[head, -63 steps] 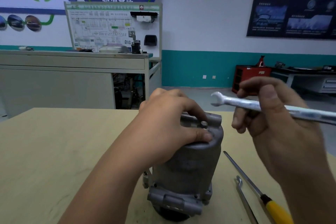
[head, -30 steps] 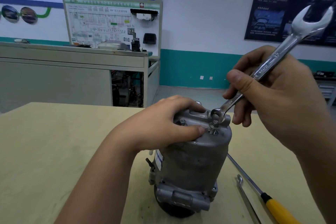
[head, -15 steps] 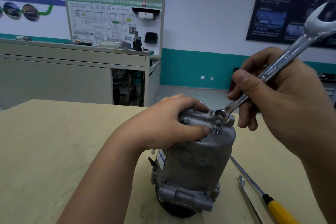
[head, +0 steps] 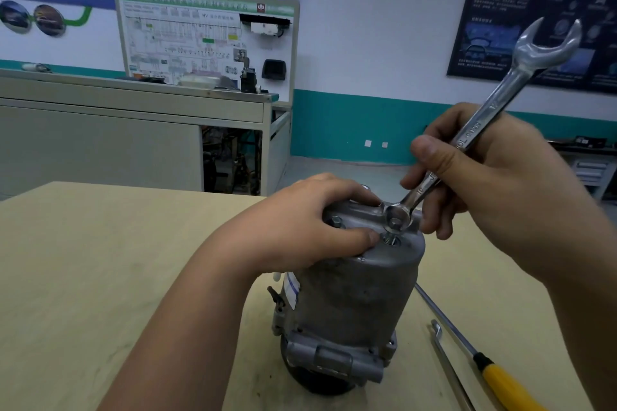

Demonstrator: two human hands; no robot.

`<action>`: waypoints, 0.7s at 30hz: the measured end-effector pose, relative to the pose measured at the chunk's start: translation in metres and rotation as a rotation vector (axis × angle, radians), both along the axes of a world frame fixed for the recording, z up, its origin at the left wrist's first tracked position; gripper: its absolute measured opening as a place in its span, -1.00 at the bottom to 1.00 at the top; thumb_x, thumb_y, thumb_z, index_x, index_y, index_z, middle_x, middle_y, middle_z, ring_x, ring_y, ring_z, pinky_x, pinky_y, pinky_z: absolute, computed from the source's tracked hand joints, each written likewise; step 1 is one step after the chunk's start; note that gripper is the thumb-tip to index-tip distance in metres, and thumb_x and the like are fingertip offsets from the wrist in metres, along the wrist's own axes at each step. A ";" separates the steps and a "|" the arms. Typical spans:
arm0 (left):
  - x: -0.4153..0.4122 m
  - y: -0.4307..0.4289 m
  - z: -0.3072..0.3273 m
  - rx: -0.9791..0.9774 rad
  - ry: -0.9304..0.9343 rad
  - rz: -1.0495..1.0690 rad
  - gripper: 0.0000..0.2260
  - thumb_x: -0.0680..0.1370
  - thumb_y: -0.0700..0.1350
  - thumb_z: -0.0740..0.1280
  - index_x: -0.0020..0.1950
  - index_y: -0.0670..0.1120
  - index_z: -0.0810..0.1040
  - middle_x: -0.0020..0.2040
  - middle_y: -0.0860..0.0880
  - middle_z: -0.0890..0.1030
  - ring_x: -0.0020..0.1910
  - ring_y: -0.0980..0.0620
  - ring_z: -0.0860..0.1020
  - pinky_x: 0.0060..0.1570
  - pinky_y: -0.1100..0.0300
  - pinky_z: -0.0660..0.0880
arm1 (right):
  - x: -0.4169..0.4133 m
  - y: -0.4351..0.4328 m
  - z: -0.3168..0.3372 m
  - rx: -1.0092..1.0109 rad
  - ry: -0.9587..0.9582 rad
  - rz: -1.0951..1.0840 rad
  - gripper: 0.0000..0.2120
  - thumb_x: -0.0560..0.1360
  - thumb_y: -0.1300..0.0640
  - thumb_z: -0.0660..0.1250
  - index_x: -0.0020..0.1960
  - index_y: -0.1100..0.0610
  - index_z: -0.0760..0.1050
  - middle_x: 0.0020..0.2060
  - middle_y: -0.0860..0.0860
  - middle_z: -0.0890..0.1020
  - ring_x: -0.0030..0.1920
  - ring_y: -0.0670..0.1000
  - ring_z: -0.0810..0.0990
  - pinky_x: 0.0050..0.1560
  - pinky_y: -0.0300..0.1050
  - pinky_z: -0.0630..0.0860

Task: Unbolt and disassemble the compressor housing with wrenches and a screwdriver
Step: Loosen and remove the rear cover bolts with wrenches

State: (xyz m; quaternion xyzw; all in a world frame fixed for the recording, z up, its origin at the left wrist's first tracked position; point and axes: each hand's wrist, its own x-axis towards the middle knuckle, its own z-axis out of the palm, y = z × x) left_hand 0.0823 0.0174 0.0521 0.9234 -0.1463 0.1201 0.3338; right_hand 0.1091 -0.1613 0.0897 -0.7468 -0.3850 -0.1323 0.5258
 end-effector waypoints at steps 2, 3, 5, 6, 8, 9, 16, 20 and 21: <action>0.000 0.000 0.000 0.001 0.000 -0.001 -0.68 0.44 0.10 0.38 0.18 0.28 0.48 0.11 0.26 0.45 0.05 0.37 0.38 0.06 0.47 0.32 | 0.000 -0.002 0.000 0.027 0.031 0.018 -0.71 0.28 -0.04 0.23 -0.12 0.15 0.40 -0.36 0.08 0.65 -0.55 0.09 0.58 -0.58 -0.22 0.49; 0.000 -0.001 0.000 -0.001 0.000 -0.003 -0.68 0.45 0.09 0.38 0.18 0.27 0.48 0.11 0.26 0.45 0.06 0.37 0.38 0.06 0.48 0.32 | 0.000 -0.003 0.000 0.045 0.054 0.032 -0.71 0.28 -0.01 0.23 -0.08 0.14 0.39 -0.37 0.09 0.65 -0.54 0.11 0.58 -0.57 -0.21 0.49; 0.001 -0.001 0.000 -0.005 0.001 -0.003 -0.69 0.44 0.09 0.38 0.17 0.28 0.48 0.12 0.26 0.45 0.06 0.36 0.38 0.07 0.47 0.31 | 0.001 -0.004 0.001 0.065 0.092 0.049 -0.68 0.27 0.03 0.25 -0.01 0.11 0.37 -0.37 0.12 0.65 -0.52 0.13 0.59 -0.55 -0.22 0.50; 0.001 -0.001 0.000 -0.006 0.002 -0.002 -0.69 0.44 0.10 0.37 0.17 0.28 0.48 0.12 0.26 0.45 0.06 0.36 0.38 0.07 0.47 0.32 | 0.001 -0.004 0.002 0.066 0.103 0.047 -0.67 0.28 0.03 0.25 0.01 0.09 0.35 -0.37 0.13 0.65 -0.52 0.13 0.59 -0.54 -0.22 0.50; 0.000 -0.001 0.000 -0.003 0.006 -0.001 -0.69 0.44 0.10 0.37 0.16 0.29 0.47 0.11 0.26 0.44 0.07 0.34 0.38 0.06 0.45 0.33 | 0.004 -0.003 0.003 0.056 0.101 0.025 -0.71 0.33 0.04 0.24 0.03 0.05 0.32 -0.38 0.11 0.65 -0.51 0.09 0.59 -0.52 -0.24 0.50; 0.000 -0.001 0.000 -0.001 0.007 0.000 -0.69 0.44 0.10 0.37 0.16 0.29 0.47 0.11 0.25 0.44 0.08 0.32 0.39 0.06 0.43 0.33 | 0.006 -0.002 0.003 0.043 0.090 0.010 -0.77 0.39 0.07 0.25 0.03 0.02 0.31 -0.39 0.08 0.64 -0.51 0.06 0.59 -0.51 -0.26 0.49; 0.000 -0.001 -0.001 -0.001 0.009 0.004 -0.68 0.43 0.11 0.37 0.17 0.28 0.47 0.12 0.26 0.44 0.14 0.28 0.38 0.13 0.32 0.37 | 0.010 0.003 0.003 -0.054 0.027 -0.002 -0.87 0.59 0.21 0.13 -0.01 0.04 0.43 -0.36 -0.06 0.63 -0.57 -0.08 0.48 -0.57 -0.32 0.40; 0.000 -0.001 -0.001 -0.026 0.011 0.001 -0.69 0.44 0.08 0.38 0.16 0.27 0.48 0.11 0.23 0.44 0.16 0.25 0.39 0.18 0.26 0.36 | 0.007 0.009 0.005 -0.077 0.001 0.044 -0.82 0.58 0.23 0.15 -0.12 0.13 0.50 -0.38 -0.01 0.63 -0.60 -0.08 0.48 -0.59 -0.30 0.40; 0.000 -0.001 -0.002 -0.025 0.007 0.002 -0.69 0.44 0.08 0.38 0.17 0.27 0.48 0.11 0.23 0.44 0.17 0.25 0.39 0.18 0.27 0.36 | 0.006 0.010 0.005 -0.089 0.005 0.066 -0.81 0.57 0.23 0.15 -0.14 0.15 0.51 -0.38 0.01 0.63 -0.58 -0.05 0.52 -0.57 -0.29 0.44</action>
